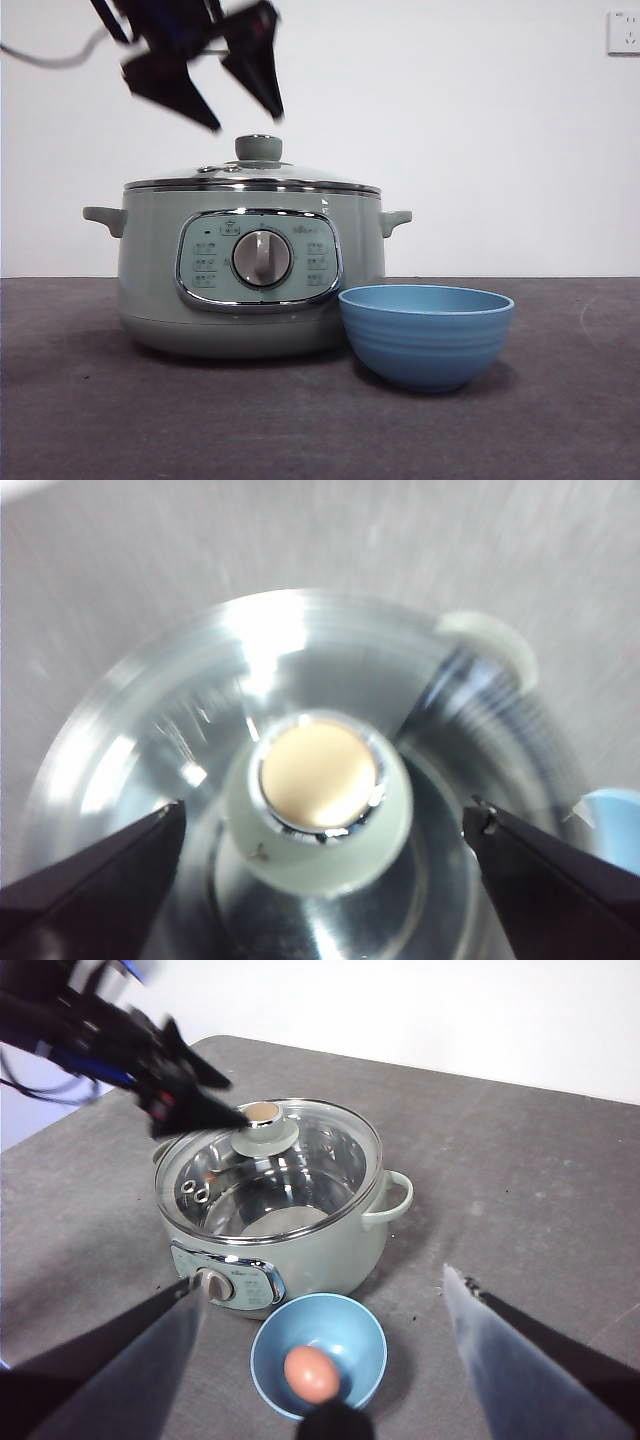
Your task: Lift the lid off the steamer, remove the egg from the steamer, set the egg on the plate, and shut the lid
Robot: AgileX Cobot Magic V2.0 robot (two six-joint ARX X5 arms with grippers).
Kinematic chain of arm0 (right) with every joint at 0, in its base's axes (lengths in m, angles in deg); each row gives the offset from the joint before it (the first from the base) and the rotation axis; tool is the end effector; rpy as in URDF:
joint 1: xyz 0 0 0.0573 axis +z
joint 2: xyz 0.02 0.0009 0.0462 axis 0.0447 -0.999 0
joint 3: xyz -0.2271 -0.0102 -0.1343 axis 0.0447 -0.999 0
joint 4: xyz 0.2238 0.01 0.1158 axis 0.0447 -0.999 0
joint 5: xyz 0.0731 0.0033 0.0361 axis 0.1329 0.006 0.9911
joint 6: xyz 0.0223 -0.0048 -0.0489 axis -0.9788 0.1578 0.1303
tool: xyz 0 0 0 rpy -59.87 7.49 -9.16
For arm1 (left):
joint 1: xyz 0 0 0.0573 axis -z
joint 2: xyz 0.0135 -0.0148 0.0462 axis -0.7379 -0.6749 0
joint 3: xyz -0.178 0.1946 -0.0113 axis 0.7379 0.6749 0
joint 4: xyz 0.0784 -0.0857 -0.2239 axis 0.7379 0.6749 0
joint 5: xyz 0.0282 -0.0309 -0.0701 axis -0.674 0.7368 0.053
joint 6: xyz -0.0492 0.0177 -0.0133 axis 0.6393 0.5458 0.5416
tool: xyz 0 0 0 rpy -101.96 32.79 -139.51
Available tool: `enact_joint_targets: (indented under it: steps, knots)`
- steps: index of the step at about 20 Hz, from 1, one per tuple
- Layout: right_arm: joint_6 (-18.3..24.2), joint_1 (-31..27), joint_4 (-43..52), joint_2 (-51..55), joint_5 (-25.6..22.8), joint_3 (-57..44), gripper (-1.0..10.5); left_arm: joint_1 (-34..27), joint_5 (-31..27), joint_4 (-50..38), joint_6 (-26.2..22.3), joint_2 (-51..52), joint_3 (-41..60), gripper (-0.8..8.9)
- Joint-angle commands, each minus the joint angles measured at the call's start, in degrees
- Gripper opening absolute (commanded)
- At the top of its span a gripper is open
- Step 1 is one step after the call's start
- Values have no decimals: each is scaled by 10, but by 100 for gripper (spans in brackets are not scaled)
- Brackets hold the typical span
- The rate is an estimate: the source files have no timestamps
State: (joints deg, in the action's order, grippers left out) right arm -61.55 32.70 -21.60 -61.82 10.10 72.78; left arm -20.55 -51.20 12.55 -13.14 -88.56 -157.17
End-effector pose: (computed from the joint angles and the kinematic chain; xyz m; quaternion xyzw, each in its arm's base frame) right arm 0.0690 0.0479 0.3664 -0.0235 0.1588 0.2822 0.9458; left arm 0.2927 -0.1526 0.3352 0.0959 0.3003 -0.2818 0.9062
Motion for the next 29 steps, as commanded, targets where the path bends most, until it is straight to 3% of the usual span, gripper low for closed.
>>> enact_joint_targets:
  steps: [1,7,17,21,25,28,29]
  knots:
    - [-4,0,-1,1,1,-3,410,-1,2,21,5,43,3,472]
    - [-4,0,-45,-2,10,-3,410,0,10,126,5,149,3,471]
    - [-4,0,-129,-32,138,-3,409,0,111,318,21,276,3,467]
    - [-4,0,-141,-47,152,-3,406,0,129,357,21,293,3,457]
    - [-4,0,-147,-57,152,-3,366,0,129,382,21,293,3,267]
    - [-4,0,-156,-60,151,-3,63,0,129,386,20,293,3,0]
    - [-4,0,-159,-61,151,-3,-28,0,129,386,20,293,3,-15]
